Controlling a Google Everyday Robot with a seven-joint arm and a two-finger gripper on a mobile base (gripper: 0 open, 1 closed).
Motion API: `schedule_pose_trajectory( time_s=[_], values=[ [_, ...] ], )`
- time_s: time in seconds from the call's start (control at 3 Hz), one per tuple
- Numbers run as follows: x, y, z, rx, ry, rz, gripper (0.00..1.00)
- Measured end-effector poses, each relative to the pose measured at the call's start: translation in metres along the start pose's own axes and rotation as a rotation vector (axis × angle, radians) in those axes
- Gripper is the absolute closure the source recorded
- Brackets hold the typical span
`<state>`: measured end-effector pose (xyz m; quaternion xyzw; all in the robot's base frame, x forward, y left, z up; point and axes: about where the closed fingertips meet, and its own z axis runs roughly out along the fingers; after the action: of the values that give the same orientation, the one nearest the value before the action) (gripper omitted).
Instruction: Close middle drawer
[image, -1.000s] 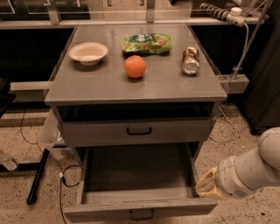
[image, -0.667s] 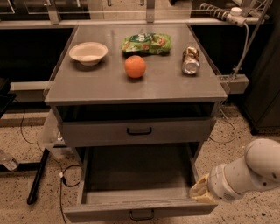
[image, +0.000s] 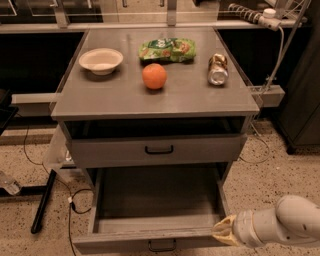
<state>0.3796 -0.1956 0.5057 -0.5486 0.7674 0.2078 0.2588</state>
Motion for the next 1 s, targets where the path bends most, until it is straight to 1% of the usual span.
schedule_pose_trajectory(
  time_s=[0.33,0.67,1.0],
  values=[
    [0.026,0.002,0.023,0.028,-0.029,-0.019,1.00],
    [0.041,0.007,0.033,0.038,-0.014,-0.057,1.00],
    [0.046,0.019,0.043,0.014,0.030,-0.123,1.00]
  ],
)
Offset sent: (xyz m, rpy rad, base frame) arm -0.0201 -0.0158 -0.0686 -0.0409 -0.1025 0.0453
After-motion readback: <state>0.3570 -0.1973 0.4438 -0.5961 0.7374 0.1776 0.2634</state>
